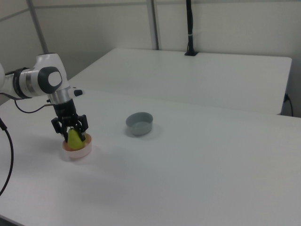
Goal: Place the pear in the bowl
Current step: 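Lower the pear into the pink bowl and open the gripper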
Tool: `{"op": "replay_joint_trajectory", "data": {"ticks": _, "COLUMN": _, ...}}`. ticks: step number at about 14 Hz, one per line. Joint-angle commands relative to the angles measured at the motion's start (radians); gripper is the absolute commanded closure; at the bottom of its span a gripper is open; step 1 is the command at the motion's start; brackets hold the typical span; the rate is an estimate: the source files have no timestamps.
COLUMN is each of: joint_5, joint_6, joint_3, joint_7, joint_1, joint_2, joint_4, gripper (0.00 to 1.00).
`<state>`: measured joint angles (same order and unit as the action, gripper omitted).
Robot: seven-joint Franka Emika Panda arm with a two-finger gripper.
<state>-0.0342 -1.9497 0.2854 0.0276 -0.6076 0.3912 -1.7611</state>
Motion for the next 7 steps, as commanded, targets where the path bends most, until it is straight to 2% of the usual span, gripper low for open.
{"op": "replay_joint_trajectory", "data": {"ticks": 1, "joint_5": -0.007, "joint_6": -0.020, "joint_3": 0.006, "joint_7": -0.026, "joint_1": -0.006, "joint_2": -0.015, "joint_4": -0.015, "gripper": 0.12}}
{"op": "replay_joint_trajectory", "data": {"ticks": 3, "joint_5": -0.007, "joint_6": -0.014, "joint_3": 0.006, "joint_7": -0.026, "joint_1": -0.006, "joint_2": -0.018, "joint_4": -0.012, "gripper": 0.00}}
{"op": "replay_joint_trajectory", "data": {"ticks": 7, "joint_5": -0.006, "joint_6": 0.011, "joint_3": 0.006, "joint_7": -0.025, "joint_1": 0.000, "joint_2": -0.066, "joint_4": -0.008, "gripper": 0.00}}
